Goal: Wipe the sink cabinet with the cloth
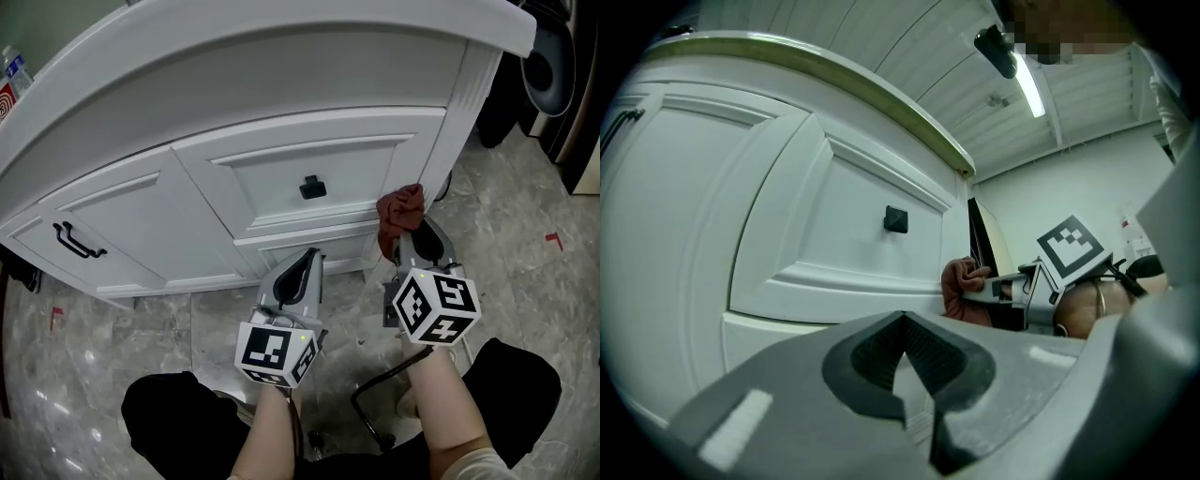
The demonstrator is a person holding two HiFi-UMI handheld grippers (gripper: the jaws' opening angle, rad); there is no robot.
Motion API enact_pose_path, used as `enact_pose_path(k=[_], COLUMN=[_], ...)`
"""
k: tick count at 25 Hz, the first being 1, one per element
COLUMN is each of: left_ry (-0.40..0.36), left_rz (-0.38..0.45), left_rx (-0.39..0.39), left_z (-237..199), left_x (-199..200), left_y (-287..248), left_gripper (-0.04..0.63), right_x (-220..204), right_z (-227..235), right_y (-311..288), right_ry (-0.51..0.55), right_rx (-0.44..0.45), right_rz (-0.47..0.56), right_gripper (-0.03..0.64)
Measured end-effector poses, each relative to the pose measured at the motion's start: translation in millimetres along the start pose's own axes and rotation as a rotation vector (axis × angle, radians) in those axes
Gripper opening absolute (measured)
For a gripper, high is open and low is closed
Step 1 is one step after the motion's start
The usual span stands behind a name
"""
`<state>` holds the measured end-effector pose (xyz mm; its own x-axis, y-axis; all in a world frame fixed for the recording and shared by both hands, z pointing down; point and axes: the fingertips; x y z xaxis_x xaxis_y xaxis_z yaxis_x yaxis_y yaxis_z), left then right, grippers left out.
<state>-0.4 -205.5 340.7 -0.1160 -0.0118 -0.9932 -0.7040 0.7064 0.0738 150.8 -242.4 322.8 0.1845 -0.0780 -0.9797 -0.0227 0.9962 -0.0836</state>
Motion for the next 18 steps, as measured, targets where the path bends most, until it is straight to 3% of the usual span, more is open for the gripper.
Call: enact_pose_path(k=[5, 13, 18], left_ry=[0.003, 0.039, 0.047], left_rz=[-0.037, -0.054, -0.072], left_rx=[0.018, 0.189, 0.25], left_z=[-8.5, -74.5, -100.2], left_x=[-14.6, -24.4, -32.1], left_y=[10.3, 77.1, 108.0], left_gripper=[0.002, 0.002, 0.002], right_x=[-4.2, -72.5, -112.1], right_z=[-17.8, -147.7, -203.9], right_y=[6.7, 18.1, 15.7], right_ry=[-0.013, -0.012, 0.043], right_rx=[0.018, 0.291, 0.397], right_rz=[0.015, -0.059, -0.108], right_gripper=[0.089, 0.091, 0.091])
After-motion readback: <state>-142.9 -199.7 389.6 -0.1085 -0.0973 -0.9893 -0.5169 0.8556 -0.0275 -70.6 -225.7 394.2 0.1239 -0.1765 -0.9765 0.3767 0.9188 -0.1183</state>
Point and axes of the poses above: the fingertips, and each gripper's own axes: y backward along the fingers, z to its right, x out of its top, and after that the axes turned 9 degrees about -x, right-handed
